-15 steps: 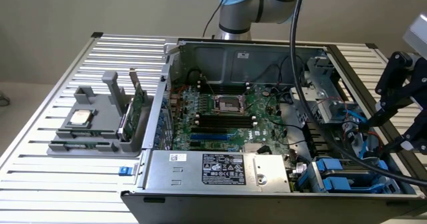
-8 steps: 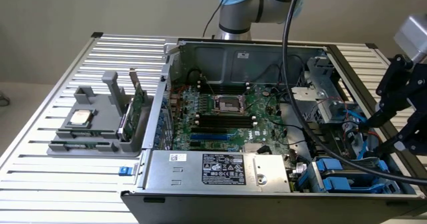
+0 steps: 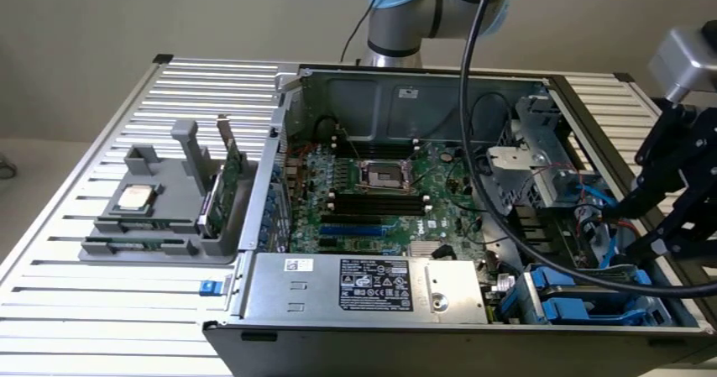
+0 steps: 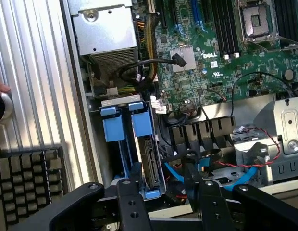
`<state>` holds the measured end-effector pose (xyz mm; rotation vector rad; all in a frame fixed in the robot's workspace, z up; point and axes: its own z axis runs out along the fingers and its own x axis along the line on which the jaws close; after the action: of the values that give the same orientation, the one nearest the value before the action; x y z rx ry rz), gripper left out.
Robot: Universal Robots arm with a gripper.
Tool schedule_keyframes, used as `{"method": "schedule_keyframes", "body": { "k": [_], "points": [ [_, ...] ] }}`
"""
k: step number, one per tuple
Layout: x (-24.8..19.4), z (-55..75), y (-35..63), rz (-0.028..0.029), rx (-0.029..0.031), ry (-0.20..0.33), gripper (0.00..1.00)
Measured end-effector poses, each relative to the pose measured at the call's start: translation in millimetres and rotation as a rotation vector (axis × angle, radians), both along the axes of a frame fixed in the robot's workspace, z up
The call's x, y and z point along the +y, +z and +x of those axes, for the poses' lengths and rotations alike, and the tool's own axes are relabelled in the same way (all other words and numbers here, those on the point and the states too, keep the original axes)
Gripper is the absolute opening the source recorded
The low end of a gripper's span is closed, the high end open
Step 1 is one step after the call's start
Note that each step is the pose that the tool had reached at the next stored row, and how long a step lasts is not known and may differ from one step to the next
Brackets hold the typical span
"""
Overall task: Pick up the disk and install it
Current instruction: 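Insert the first disk wire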
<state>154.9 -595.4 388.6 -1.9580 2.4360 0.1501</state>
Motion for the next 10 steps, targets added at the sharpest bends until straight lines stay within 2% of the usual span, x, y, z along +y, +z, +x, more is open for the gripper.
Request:
{"method": "schedule_keyframes", "body": {
  "k": [10],
  "points": [
    [0.0,0.0,-7.2,0.0007,-0.0001,-0.18,0.48]
  ]
}}
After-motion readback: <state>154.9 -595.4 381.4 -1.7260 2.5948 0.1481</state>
